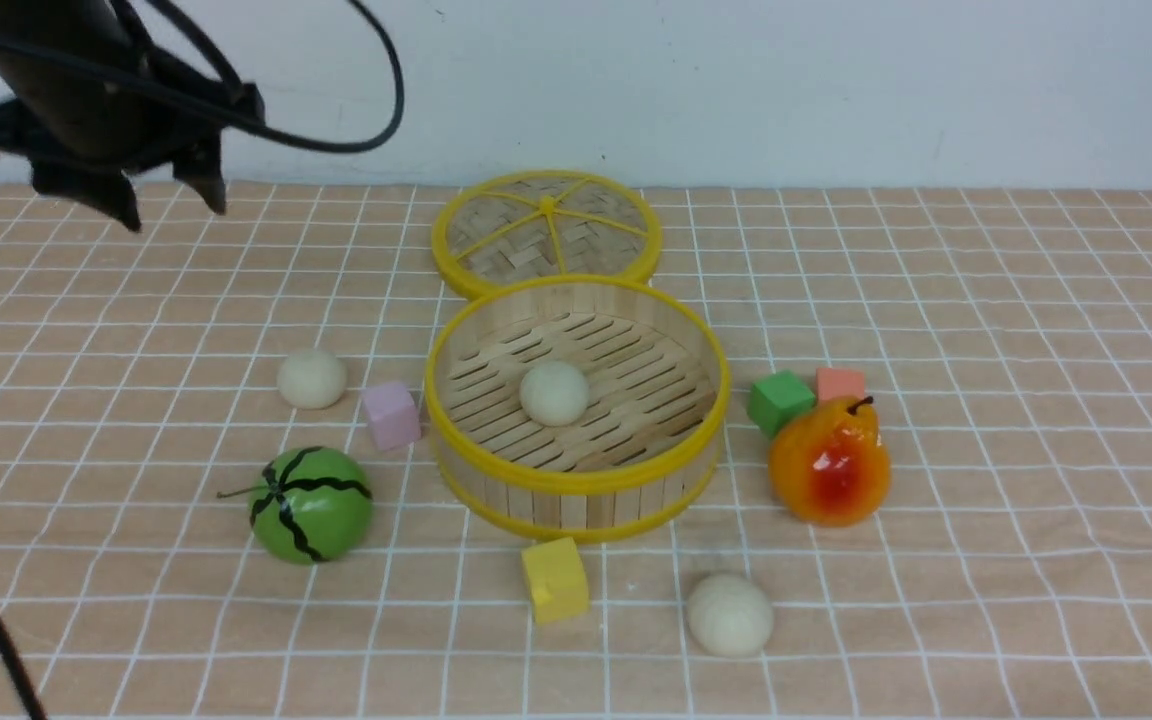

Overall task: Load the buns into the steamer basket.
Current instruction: Use the left arm to grab a steamed stuffed bun, then use the left arm to put the steamed stuffed bun into the steamer

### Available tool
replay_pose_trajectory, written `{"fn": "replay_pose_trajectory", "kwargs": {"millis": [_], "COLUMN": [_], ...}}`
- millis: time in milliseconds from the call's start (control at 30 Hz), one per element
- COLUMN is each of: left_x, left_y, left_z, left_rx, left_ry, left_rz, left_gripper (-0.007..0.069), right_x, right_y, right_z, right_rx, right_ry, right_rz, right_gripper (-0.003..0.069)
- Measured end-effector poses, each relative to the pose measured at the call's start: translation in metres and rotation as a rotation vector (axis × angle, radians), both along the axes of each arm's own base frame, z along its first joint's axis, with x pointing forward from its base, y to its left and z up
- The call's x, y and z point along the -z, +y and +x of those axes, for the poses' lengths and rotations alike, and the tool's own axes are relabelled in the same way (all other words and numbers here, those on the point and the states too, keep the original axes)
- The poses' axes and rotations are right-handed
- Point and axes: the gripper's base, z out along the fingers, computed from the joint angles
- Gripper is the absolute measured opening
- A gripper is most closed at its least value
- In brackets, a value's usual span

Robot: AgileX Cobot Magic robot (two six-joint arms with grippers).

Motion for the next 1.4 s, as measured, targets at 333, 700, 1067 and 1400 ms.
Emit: {"fn": "replay_pose_trajectory", "kwargs": {"millis": [333,700,1067,1400], "left_x": [0.106,0.143,0.154,0.109], "left_y": [-0.012,-0.015,-0.015,-0.028], "left_z": [0.050,0.065,0.070,0.054], "left_rx": [0.036,0.027,0.021,0.053], "left_ry": [0.121,0.115,0.099,0.112], "left_rz": [-0.052,-0.085,-0.084,-0.098], "left_gripper": [0.0335,0.0325,0.0150,-0.0006], "right_x": [0.000,0.000,0.000,0.000], "right_y": [0.000,0.000,0.000,0.000], "right_z": [0.000,0.000,0.000,0.000], "right_rx": [0.000,0.000,0.000,0.000], "right_ry": [0.000,0.000,0.000,0.000], "right_rz": [0.000,0.000,0.000,0.000], "right_gripper": [0.0239,0.0239,0.0239,0.0239]}}
